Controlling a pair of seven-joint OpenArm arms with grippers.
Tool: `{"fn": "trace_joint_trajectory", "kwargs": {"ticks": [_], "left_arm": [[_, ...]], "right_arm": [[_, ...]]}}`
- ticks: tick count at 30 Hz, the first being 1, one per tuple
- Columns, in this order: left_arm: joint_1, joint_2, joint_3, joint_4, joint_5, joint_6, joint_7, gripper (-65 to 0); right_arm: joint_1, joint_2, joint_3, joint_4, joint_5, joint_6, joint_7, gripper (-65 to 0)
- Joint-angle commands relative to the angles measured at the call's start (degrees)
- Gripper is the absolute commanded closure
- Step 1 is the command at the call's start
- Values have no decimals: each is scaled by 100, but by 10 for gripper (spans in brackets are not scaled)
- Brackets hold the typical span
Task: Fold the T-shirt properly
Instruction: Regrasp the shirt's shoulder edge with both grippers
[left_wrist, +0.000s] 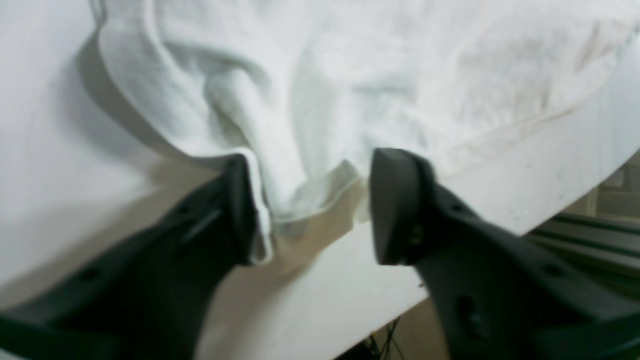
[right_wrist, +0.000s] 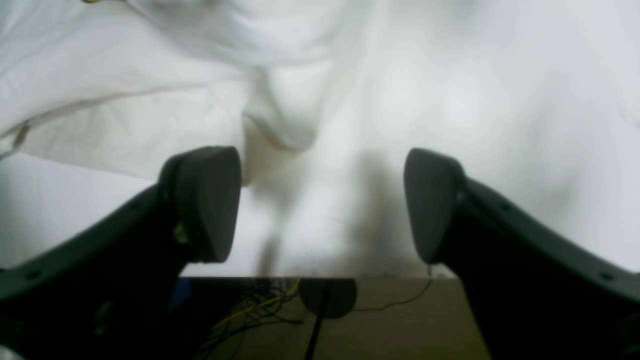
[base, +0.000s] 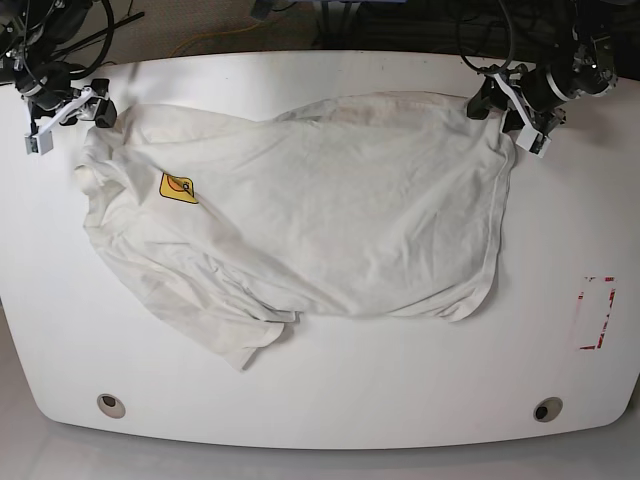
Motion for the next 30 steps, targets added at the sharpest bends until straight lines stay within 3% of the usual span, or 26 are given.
{"fn": "trace_joint_trajectory", "kwargs": {"ticks": [1,5,14,30], "left_arm": [[45,-28,10,-197,138,-8,227,-235],[-210,-19,-34,-487,146,-8,218,0],[-254,-28,-518,-689,138,-8,201,-4],[-245,-28,-544,-645,129,-8,201,-4]], "right_arm": [[3,39,53,102,96,10,64,-490],[-6,-5,53,102,88,10,55,-490],[-76,-225,194,76,79,10,81,-493],[319,-577,211,-742,96,10,81,-488]]}}
